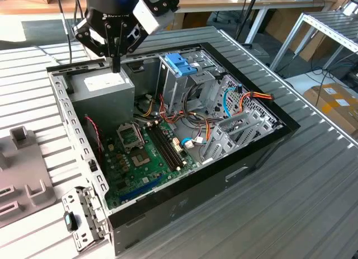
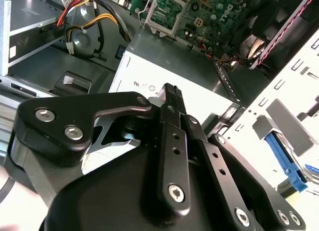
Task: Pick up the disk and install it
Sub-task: 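Reach for the disk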
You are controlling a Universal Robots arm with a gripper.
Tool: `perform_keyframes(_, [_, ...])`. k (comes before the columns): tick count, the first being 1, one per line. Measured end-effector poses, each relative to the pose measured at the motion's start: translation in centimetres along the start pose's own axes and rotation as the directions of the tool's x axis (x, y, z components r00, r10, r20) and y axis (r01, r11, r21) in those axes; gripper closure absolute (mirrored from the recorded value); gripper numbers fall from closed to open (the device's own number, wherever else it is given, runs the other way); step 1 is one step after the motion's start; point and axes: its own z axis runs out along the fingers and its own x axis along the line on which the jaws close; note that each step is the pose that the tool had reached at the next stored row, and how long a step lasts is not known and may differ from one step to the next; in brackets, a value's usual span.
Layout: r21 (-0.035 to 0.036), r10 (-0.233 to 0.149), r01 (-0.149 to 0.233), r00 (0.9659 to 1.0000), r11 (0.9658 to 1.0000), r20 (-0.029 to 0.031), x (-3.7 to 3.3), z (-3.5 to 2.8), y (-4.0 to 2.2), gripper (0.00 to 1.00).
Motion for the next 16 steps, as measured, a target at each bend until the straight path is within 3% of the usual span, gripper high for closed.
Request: perform_keyframes(16, [0.0, 0.0, 0.0, 1.0, 1.0, 0.0, 0.36, -0.01, -0.03, 0.89])
